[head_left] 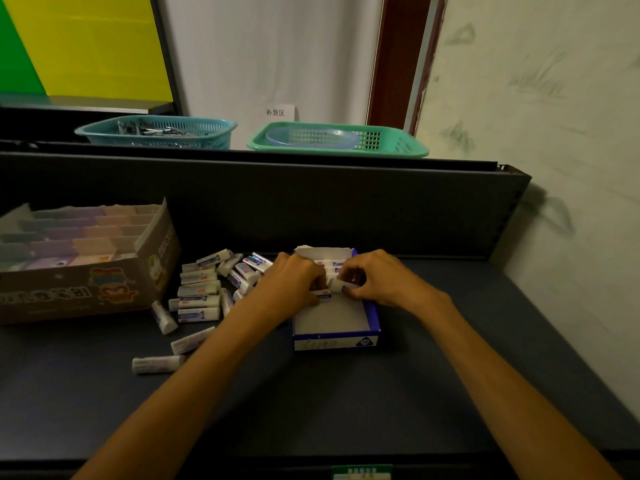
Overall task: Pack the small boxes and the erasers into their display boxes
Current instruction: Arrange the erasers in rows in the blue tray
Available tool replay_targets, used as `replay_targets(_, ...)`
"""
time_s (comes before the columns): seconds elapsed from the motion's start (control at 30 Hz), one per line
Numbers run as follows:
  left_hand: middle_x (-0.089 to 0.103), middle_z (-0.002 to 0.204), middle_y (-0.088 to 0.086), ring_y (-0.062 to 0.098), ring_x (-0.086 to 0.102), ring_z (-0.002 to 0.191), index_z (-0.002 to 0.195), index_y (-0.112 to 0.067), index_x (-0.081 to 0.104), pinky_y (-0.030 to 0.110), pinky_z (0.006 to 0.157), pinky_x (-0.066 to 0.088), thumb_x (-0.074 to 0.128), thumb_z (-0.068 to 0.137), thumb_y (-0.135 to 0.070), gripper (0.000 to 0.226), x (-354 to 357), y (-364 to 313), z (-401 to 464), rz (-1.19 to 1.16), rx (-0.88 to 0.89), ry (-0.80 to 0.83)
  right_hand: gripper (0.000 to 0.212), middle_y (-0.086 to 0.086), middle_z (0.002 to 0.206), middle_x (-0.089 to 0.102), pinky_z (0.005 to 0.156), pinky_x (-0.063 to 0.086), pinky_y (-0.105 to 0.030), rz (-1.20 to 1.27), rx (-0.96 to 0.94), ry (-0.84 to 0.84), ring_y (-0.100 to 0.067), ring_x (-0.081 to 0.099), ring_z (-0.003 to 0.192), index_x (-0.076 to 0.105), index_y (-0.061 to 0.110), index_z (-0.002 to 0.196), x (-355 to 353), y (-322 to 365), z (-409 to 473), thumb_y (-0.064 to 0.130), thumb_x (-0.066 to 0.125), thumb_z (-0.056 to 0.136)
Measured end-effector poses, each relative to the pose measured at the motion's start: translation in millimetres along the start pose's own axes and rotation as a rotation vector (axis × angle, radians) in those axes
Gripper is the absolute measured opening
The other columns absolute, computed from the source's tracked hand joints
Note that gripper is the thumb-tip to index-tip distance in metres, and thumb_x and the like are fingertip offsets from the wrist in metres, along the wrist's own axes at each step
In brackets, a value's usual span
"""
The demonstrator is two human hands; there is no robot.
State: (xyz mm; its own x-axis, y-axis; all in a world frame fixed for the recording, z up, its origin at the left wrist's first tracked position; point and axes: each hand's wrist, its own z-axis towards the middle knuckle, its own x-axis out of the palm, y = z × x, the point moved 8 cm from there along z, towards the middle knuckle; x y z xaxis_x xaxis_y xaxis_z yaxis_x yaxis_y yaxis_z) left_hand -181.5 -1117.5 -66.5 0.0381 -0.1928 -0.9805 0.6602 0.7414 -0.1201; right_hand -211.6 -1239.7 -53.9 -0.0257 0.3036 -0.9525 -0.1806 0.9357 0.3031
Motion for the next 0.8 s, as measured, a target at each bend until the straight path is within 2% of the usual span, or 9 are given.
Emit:
replay_targets(0.3,0.060,0.115,-0.002,0.016,0.052,0.108,0.111,-0.026,0.062,0.034,0.096,0.044,0.068,0.082,-0.034,0.031,0.6,1.9,-1.5,0.020,0.006,0.037,0.028,0.008,0.115,0.061,0.088,0.047,-0.028,-0.119,-0.027,0.043,-0.006,0.055,0.102,0.066,0.030,0.110,3.2,7.9,-0.3,0.030,0.070,0.083)
replay_targets(0.5,0.060,0.115,-0.003,0.015,0.052,0.108,0.111,-0.026,0.061,0.036,0.096,0.045,0.068,0.082,-0.034,0.031,-0.6,2.2,-3.4,0.005,0.004,0.036,0.026,0.005,0.120,0.060,0.089,0.046,-0.025,-0.051,-0.034,0.040,-0.005,0.055,0.102,0.066,0.026,0.110,-1.6,9.4,-3.9,0.028,0.068,0.085)
replay_targets(0.8,0.060,0.116,-0.001,0.014,0.055,0.106,0.112,-0.023,0.062,0.031,0.096,0.045,0.064,0.085,-0.033,0.028,-4.2,-1.7,-3.9,-0.002,0.024,0.035,0.023,0.003,0.122,0.059,0.097,0.045,-0.032,-0.075,-0.007,0.074,-0.011,0.052,0.112,0.066,0.026,0.109,0.9,8.6,0.8,0.027,0.065,0.087)
